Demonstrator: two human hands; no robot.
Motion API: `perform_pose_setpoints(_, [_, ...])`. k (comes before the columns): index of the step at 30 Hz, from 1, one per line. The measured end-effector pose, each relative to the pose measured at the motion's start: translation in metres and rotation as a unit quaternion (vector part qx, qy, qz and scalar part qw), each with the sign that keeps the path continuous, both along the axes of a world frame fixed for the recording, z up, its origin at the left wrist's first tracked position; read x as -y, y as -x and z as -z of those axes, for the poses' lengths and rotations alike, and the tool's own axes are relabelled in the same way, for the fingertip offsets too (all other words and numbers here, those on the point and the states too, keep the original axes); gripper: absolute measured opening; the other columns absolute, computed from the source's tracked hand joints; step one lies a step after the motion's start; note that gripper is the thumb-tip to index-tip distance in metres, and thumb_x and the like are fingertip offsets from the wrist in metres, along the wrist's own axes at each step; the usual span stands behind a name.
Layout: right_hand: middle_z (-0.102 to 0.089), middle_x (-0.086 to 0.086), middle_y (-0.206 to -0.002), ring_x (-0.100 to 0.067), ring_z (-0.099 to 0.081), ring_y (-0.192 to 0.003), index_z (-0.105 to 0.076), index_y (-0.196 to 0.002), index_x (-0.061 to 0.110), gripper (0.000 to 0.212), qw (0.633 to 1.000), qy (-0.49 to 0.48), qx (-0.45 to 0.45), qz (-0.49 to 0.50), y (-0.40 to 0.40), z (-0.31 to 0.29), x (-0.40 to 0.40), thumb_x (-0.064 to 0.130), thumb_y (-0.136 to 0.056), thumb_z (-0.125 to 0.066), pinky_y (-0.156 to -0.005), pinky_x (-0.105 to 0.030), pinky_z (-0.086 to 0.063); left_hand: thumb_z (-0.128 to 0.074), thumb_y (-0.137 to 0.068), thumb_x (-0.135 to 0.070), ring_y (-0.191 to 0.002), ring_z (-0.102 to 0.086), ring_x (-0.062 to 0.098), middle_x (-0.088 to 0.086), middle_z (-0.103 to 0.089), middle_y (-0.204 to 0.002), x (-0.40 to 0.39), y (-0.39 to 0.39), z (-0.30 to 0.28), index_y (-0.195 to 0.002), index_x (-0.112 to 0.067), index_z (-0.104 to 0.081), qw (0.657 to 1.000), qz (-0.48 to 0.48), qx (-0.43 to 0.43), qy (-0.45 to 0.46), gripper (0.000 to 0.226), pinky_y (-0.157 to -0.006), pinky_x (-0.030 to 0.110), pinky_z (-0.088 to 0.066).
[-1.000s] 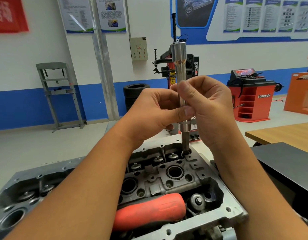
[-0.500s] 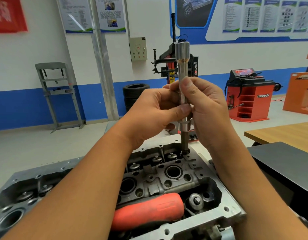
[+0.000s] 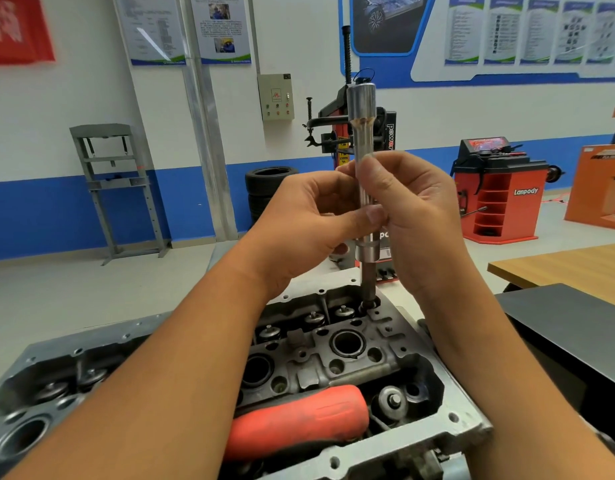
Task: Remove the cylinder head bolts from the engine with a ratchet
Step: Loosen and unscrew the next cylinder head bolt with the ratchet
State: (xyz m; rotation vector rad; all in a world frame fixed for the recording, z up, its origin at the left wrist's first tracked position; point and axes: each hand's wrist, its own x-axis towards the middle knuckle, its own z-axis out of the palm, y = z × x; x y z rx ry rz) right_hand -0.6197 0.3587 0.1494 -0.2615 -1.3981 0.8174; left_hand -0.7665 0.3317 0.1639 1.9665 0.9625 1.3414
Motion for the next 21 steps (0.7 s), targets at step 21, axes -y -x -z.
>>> perform_pose_setpoints(21, [-0.076,-0.013,-0.095,-0.029,-0.075,-0.091,-0.073,-0.093,0.011,0.014,1.000,-0.005,0.014,0.025,-0.0007,0.0021,-0.0033,0.023,-0.097,-0.067,-0.080,-0.041,-0.063,-0.061,-0.102,-0.015,-0.089,-0.074,0.022,0.003,-0.076,-0.096,0.0004,-0.0001,0.0003,-0.117,-0.002,-0.071,0.995,0.074,0.014,0.062,0.022,-0.077,0.042,-0.062])
